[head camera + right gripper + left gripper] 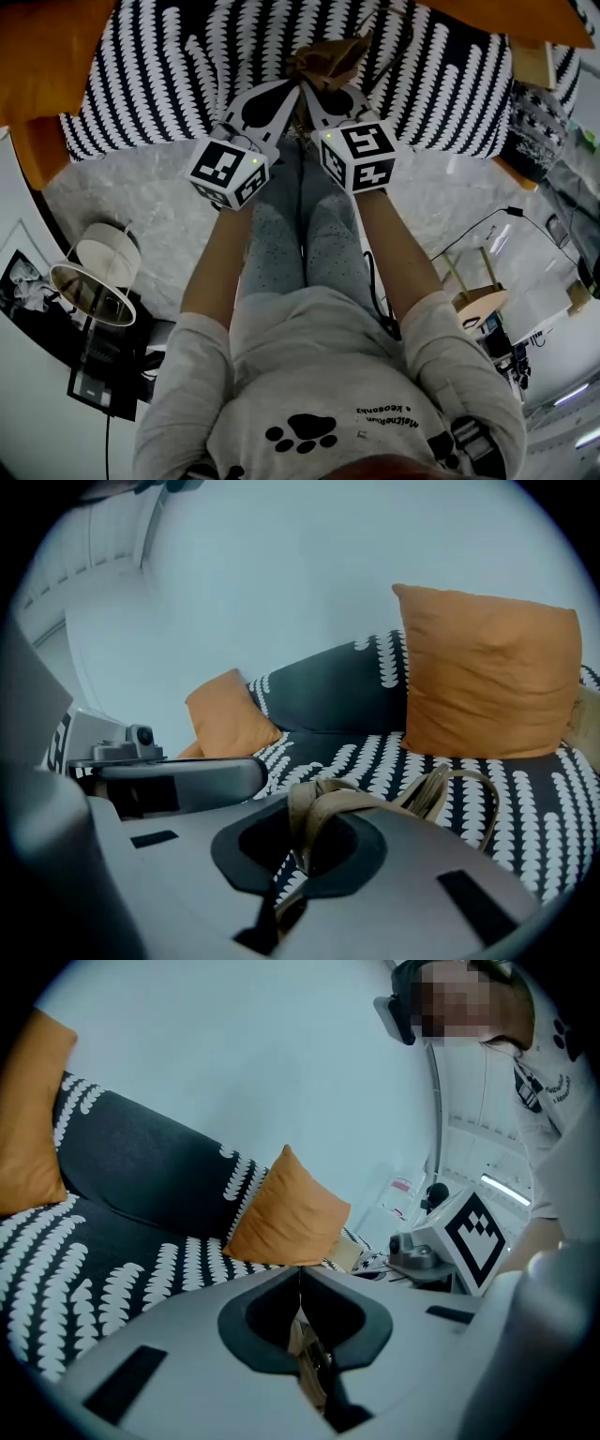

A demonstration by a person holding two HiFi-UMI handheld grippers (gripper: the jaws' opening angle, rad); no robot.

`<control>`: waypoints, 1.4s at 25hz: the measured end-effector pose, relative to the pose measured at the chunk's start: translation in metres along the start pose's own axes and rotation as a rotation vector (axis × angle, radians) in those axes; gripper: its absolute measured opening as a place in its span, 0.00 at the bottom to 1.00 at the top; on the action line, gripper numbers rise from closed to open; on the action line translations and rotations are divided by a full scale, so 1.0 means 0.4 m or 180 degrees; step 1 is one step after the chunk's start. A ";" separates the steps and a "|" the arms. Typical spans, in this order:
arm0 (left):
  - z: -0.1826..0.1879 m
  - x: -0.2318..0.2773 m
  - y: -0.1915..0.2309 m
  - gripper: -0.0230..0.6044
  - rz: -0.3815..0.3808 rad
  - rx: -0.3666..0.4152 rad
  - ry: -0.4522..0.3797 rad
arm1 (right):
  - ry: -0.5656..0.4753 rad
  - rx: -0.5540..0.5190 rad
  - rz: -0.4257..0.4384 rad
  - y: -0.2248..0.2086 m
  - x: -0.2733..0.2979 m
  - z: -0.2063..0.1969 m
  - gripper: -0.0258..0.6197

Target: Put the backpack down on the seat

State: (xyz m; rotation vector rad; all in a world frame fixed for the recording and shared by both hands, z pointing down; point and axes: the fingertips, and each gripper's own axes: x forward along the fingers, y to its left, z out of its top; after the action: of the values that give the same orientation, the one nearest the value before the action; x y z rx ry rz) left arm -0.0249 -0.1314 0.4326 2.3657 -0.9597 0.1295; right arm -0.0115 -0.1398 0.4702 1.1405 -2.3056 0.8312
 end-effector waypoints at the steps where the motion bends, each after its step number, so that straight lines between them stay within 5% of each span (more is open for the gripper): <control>1: -0.030 0.017 0.015 0.07 0.0048 -0.0004 0.0094 | 0.0066 0.0054 0.0041 -0.012 0.023 -0.031 0.09; 8: -0.262 0.118 0.212 0.07 0.0189 -0.0126 0.0217 | 0.0433 0.0125 0.0068 -0.109 0.262 -0.241 0.09; 13: -0.308 0.087 0.236 0.07 0.0163 -0.0125 0.0261 | 0.0615 0.0157 -0.0229 -0.111 0.280 -0.295 0.10; 16: -0.315 0.097 0.232 0.07 0.0153 -0.0129 0.0292 | 0.0790 0.0258 -0.0182 -0.113 0.275 -0.321 0.30; 22: -0.364 0.090 0.234 0.07 0.0089 -0.0195 0.0371 | 0.1128 0.0366 -0.0388 -0.122 0.261 -0.410 0.38; 28: -0.329 0.104 0.227 0.07 0.0079 -0.0160 0.0391 | 0.0980 0.0381 -0.0421 -0.130 0.239 -0.359 0.40; 35: -0.397 0.058 0.178 0.07 0.0042 -0.0135 0.0437 | 0.0744 0.0489 -0.0394 -0.102 0.189 -0.405 0.40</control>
State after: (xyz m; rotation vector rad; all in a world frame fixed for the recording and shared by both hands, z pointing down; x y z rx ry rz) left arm -0.0358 -0.0999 0.6050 2.2797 -0.9037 0.2704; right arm -0.0023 -0.0913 0.6469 1.1686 -1.9896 1.0489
